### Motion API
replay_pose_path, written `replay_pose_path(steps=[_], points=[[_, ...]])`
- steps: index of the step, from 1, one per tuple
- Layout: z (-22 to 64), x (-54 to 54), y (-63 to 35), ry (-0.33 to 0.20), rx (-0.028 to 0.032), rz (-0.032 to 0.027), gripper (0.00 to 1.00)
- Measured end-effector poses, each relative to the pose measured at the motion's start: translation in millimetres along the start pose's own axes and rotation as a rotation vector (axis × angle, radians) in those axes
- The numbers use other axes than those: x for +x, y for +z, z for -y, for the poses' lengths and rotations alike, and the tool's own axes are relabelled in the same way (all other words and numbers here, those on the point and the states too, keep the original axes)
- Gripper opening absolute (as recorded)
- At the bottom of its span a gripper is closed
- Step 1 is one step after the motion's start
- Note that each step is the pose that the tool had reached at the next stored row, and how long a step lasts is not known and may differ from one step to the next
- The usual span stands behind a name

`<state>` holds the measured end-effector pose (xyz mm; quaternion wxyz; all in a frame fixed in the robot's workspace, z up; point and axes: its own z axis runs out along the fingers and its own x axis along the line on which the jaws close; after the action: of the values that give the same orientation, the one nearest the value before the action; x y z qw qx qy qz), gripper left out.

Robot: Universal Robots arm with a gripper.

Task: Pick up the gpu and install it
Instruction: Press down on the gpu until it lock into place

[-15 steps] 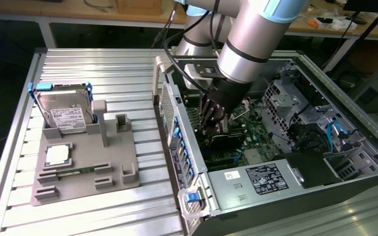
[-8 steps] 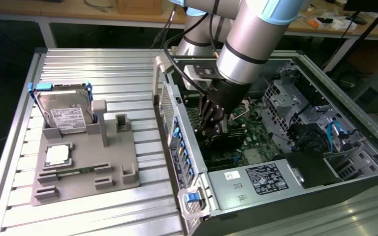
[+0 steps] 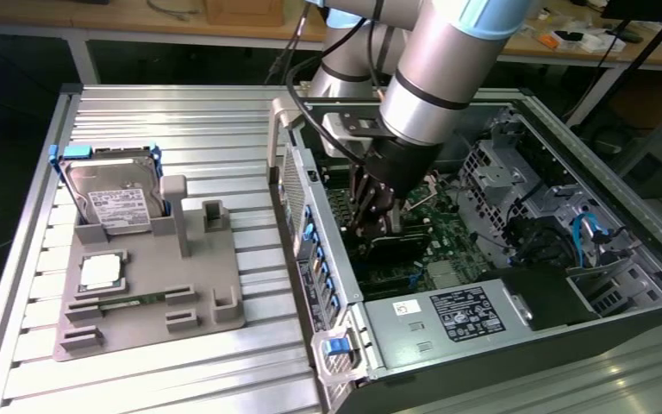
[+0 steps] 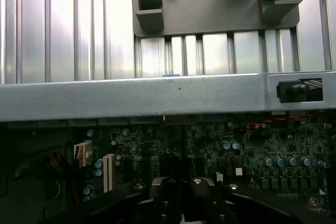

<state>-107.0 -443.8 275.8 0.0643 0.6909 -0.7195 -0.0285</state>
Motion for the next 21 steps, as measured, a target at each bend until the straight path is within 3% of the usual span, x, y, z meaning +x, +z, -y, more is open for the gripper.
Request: replay_pose_path(steps=[4, 10, 21], points=[[-0.3, 0.1, -2.6, 0.001, 0.0133, -0.0006, 0.11], [-1.1, 0.2, -8.6, 0.001, 0.0279, -0.0003, 0.11], [-4.9, -0.3, -36.4, 0.002, 0.0333, -0.0004, 0.11]])
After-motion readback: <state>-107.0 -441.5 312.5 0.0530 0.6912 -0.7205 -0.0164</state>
